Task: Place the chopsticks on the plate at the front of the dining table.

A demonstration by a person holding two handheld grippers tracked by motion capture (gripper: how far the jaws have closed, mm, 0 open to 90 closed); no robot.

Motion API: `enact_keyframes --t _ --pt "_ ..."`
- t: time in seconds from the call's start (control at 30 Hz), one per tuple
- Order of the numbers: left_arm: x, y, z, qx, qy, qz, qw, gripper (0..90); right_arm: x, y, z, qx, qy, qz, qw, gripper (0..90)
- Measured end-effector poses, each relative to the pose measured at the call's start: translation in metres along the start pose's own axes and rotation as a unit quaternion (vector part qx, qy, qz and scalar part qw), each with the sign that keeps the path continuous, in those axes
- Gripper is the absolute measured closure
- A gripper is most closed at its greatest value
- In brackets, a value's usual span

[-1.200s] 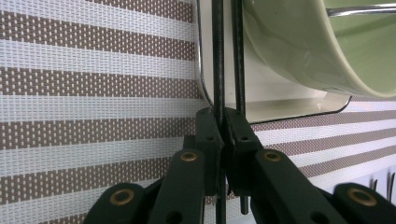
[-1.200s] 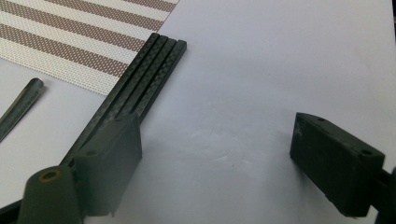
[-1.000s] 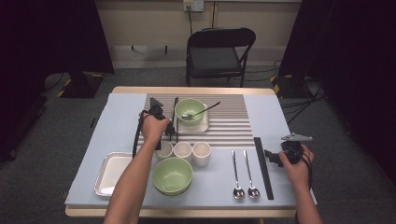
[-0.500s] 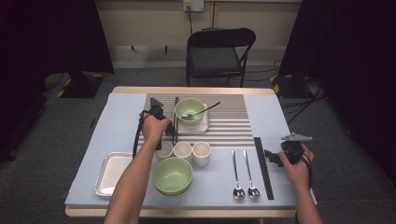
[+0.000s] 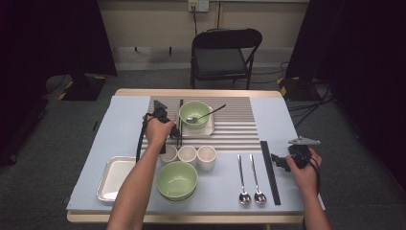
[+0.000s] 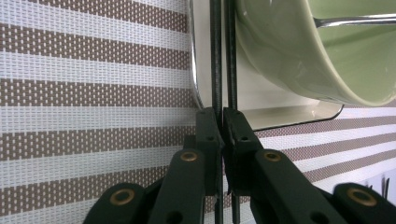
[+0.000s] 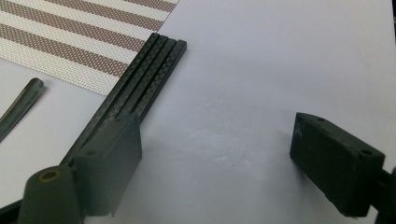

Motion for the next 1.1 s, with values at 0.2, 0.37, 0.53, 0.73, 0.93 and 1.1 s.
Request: enact_keyframes --t 0.2,0.37,0.53,0.73,0.93,1.1 --pt "0.0008 0.0006 -0.0001 -0.001 0.000 -0.003 1.0000 85.8 -0.0001 0.0000 0.0000 0.000 0.001 0.000 1.0000 15.1" --pt "-0.0009 -0.0002 0.0002 -0.002 0.007 -0.001 1.0000 85.9 -0.0001 0.0000 0.0000 0.000 0.001 0.000 1.0000 15.1" --pt "0.0005 -0.0006 0.0008 0.002 0.003 -0.005 1.0000 85.9 -0.0001 0.0000 0.0000 0.000 0.001 0.000 1.0000 15.1" --pt "0.0005 -0.0009 0.0006 0.001 0.002 -0.006 1.0000 85.8 -0.0001 0.0000 0.0000 0.000 0.001 0.000 1.0000 15.1" --pt "0.0011 -0.0006 0.0008 0.001 0.006 -0.008 1.0000 85.5 -0.0001 0.0000 0.0000 0.000 0.000 -0.001 1.0000 15.1" --pt "0.0024 0.0001 0.0020 0.008 0.000 -0.011 0.9999 85.3 -0.0001 0.0000 0.0000 0.000 0.001 0.000 1.0000 15.1"
Point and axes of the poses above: each handheld gripper's, and its own axes: y roughly forward along the jaws, z roughly out of its top, x roughly to its right, the point moved 9 cm from there along y, roughly forward along the jaws, and after that the axes turned 2 degrees about -z, right-handed, at the moved point
